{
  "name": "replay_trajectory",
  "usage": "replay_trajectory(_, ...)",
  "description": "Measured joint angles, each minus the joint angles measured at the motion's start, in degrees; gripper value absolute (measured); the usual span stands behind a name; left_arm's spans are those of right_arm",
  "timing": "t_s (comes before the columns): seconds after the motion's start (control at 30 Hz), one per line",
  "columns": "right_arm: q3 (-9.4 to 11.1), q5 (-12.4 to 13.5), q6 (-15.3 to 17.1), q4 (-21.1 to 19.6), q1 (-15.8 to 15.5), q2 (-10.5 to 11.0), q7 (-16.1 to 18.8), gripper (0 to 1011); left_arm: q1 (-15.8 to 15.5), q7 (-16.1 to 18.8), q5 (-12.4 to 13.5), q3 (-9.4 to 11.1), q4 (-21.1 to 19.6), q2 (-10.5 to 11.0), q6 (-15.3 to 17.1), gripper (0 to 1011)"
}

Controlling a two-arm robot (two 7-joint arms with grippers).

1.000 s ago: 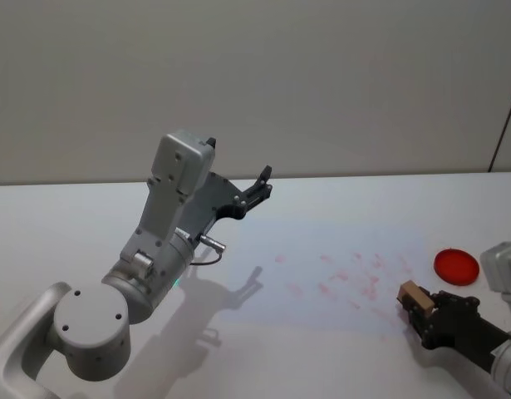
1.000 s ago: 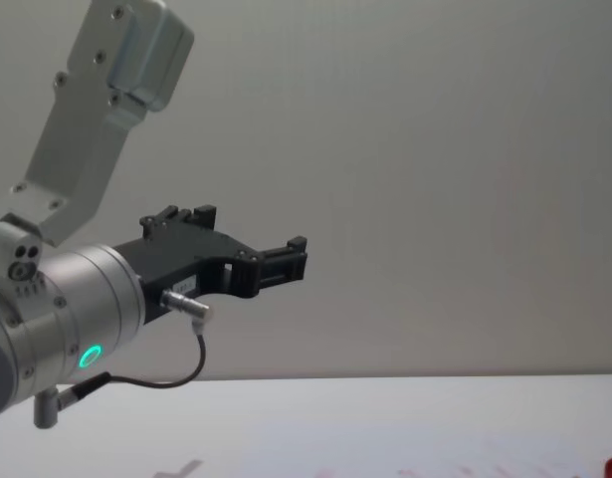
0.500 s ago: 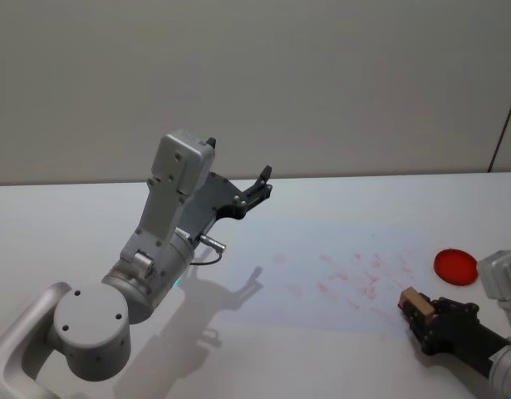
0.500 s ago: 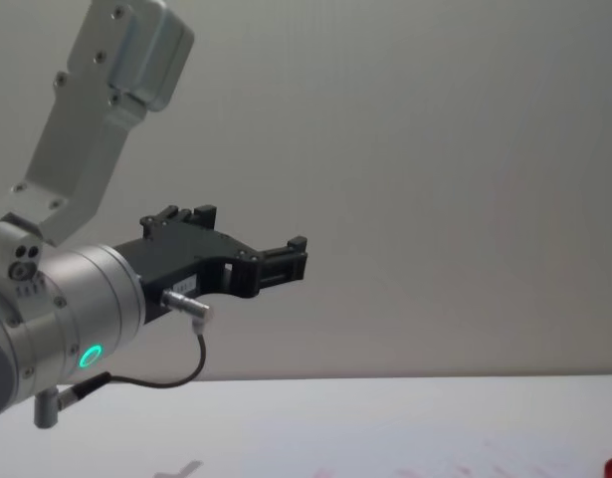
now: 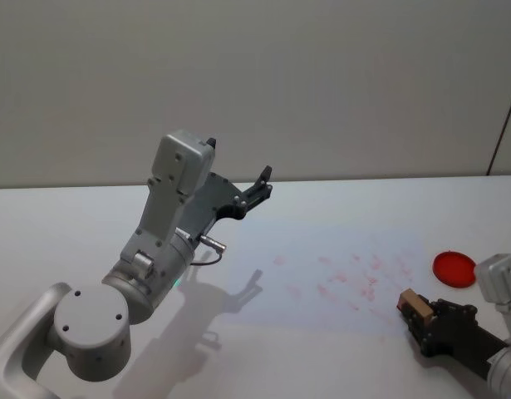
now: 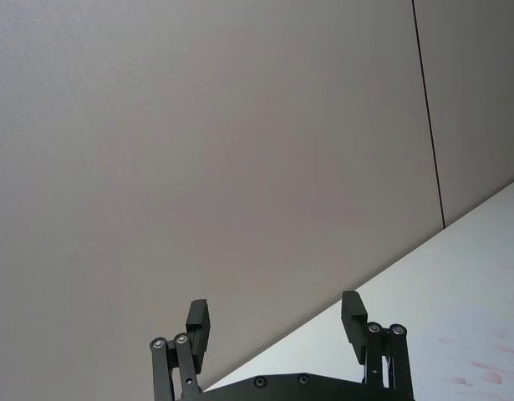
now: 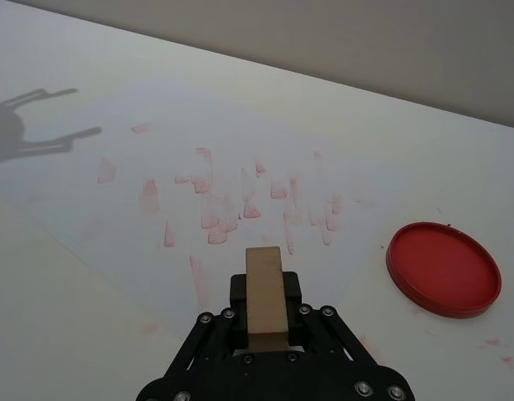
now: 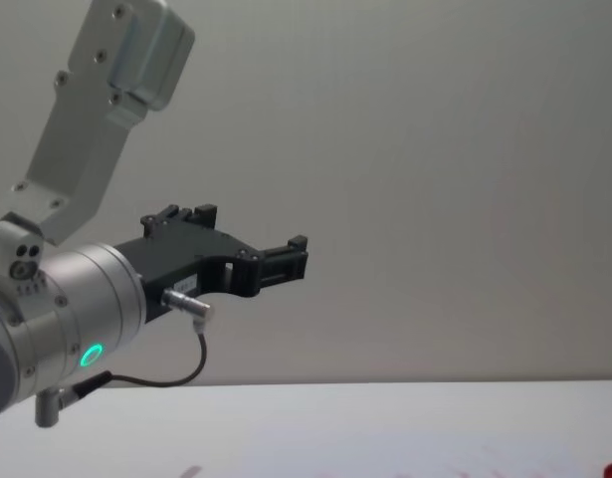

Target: Use the one hand to pick up the stamp and affix it onto the A4 paper.

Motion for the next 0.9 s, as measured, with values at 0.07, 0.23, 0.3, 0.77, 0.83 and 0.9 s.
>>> replay_trajectory(0.07, -0.04, -0.02, -0.13, 0.17, -0.01, -0.04, 0.03, 220, 0.00, 0.00, 0.00, 0.00, 0.00, 0.00, 0.00, 1001)
replay_trajectory(0.23, -0.08, -0.02, -0.20, 0.30, 0.00, -0.09, 0.08, 220, 0.00, 0.00, 0.00, 0.00, 0.00, 0.00, 0.00, 1001)
replay_trajectory(0.3, -0.10, 0.15, -0.20, 0.30, 0.00, -0.12, 0.10, 220, 0.00, 0.00, 0.00, 0.00, 0.00, 0.00, 0.00, 1001)
replay_trajectory(0.77, -0.27, 2.92, 0.54, -2.41, -0.21, -0.33, 0.33, 220, 0.00, 0.00, 0.00, 0.00, 0.00, 0.00, 0.00, 1001)
replay_trajectory(0.83, -0.09, 3.64, 0.55, -3.16, -0.05, -0.35, 0.28, 220, 0.00, 0.00, 0.00, 0.00, 0.00, 0.00, 0.00, 1001)
replay_trajectory(0.9, 0.10, 4.31, 0.56, -4.02, 0.16, -0.39, 0.21, 220, 0.00, 0.00, 0.00, 0.00, 0.00, 0.00, 0.00, 1001)
